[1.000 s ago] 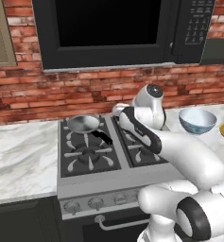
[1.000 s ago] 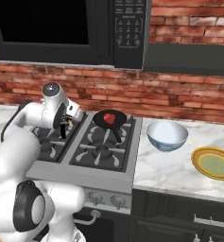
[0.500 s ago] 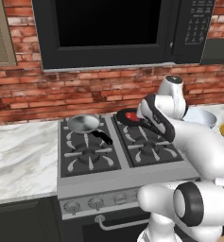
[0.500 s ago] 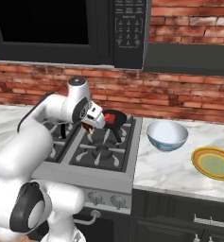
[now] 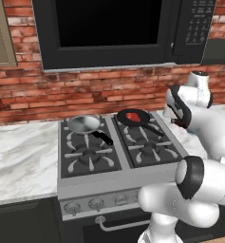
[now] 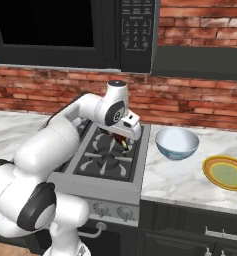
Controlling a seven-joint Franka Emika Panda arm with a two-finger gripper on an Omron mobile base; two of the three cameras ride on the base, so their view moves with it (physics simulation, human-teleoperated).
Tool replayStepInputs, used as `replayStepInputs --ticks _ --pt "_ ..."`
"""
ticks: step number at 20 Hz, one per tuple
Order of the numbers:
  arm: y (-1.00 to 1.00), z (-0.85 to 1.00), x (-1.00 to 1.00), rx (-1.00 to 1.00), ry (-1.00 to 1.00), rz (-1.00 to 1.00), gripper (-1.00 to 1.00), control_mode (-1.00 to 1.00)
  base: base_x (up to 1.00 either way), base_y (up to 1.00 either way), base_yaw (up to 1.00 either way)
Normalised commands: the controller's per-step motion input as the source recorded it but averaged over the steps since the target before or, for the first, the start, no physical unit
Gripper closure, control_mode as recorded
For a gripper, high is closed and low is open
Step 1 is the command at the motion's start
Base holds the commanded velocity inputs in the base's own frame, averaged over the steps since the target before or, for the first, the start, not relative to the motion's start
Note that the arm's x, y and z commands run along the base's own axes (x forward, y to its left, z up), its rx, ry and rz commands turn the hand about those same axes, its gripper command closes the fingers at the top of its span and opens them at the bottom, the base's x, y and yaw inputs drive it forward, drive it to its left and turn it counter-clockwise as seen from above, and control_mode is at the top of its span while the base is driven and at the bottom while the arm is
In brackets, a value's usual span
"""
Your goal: Place one of the steaks on the plate and the other in the bowl. Then place the bowl in the fridge.
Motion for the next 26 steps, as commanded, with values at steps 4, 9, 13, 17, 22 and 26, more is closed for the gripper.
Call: replayStepInputs --ticks 4,9,13,17,22,26 --pt "-1.00 -0.07 -0.02 0.00 0.01 0.00 1.00 -1.00 0.00 0.00 0.00" --pt "-0.97 -0.11 0.00 0.00 0.00 0.00 1.00 -1.00 0.00 0.00 0.00" --pt "-0.97 -0.10 0.00 0.00 0.00 0.00 1.00 -1.00 0.00 0.00 0.00" --pt "-0.85 -0.12 0.00 0.00 0.00 0.00 1.00 -1.00 0.00 0.00 0.00" --pt "-0.63 -0.13 0.04 0.00 0.00 0.00 1.00 -1.00 0.00 0.00 0.00" --pt "-0.53 -0.01 0.23 0.00 0.00 0.00 1.00 -1.00 0.00 0.00 0.00"
